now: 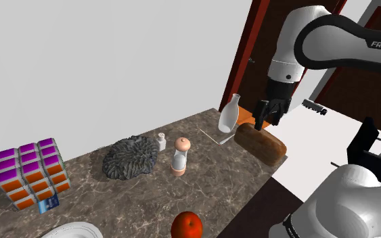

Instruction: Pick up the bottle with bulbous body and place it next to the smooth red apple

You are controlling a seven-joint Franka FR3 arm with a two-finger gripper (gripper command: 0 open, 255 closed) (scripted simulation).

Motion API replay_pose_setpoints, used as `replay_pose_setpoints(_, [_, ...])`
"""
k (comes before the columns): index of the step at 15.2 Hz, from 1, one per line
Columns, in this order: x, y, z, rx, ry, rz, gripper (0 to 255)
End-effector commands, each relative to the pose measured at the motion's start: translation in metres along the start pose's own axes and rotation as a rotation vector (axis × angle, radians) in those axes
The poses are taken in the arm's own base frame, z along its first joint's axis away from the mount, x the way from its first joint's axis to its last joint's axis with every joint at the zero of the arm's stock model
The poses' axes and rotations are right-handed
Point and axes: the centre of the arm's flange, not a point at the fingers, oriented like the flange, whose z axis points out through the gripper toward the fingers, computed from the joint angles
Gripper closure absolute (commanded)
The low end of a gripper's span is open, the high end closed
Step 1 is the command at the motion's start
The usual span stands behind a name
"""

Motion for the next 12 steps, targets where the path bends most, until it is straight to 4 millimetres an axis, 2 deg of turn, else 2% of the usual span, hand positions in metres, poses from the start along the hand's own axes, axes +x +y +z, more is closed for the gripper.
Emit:
replay_pose_setpoints(1, [0.000,0.000,0.000,0.000,0.000,0.000,0])
replay_pose_setpoints(12, [0.117,0.078,0.013,-0.012,0.025,0.004,0])
